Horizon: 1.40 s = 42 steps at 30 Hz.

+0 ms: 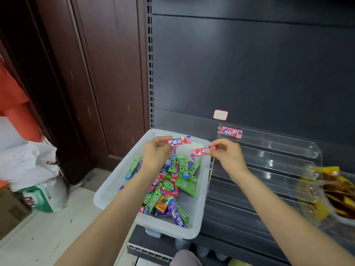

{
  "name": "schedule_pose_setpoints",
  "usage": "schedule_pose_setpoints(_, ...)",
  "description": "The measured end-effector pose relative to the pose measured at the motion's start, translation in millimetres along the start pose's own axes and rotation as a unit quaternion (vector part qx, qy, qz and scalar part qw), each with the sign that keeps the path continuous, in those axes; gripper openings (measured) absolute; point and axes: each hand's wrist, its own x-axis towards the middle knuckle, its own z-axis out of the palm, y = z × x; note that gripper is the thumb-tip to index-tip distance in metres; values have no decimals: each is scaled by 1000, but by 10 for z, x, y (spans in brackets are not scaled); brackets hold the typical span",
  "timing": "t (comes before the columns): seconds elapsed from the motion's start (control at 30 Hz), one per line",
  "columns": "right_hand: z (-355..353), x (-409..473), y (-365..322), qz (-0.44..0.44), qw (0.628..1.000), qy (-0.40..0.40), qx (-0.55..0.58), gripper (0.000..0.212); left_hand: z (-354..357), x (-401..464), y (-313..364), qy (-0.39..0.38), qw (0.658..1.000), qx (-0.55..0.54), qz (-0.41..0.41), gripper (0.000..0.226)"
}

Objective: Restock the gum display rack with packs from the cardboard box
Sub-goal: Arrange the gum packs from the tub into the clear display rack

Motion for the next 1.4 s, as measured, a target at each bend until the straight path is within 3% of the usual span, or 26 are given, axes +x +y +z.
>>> schedule_pose_setpoints(0.23,-582,193,12,-20,996,67,-51,14,606,119,300,-47,998,-45,25,16)
schedule_pose_setpoints(0.53,-978,756,-59,-52,986,96,-126,45,1107,534,421,-88,994,-12,59,15)
schedule_pose_setpoints(0.63,-972,958,-98,-80,974,114,-179,25,1140,662,393,-84,994,-20,60,17)
schedule_pose_setpoints(0.77,-912,1160,-143,-120,953,33,-277,21,1106,812,352,-83,994,-33,58,16)
schedule_pose_setpoints(0.9,-780,1302,-51,-71,929,-69,-356,24,1079,918,297,-84,994,-48,44,16)
schedule_pose_setpoints(1.23,-668,1342,29,-59,879,-92,-464,16,1035,951,221,-96,993,-44,46,18)
schedule_pose_setpoints(1.4,-664,1355,50,-42,899,-96,-426,11,1070,930,220,-102,993,-28,48,17)
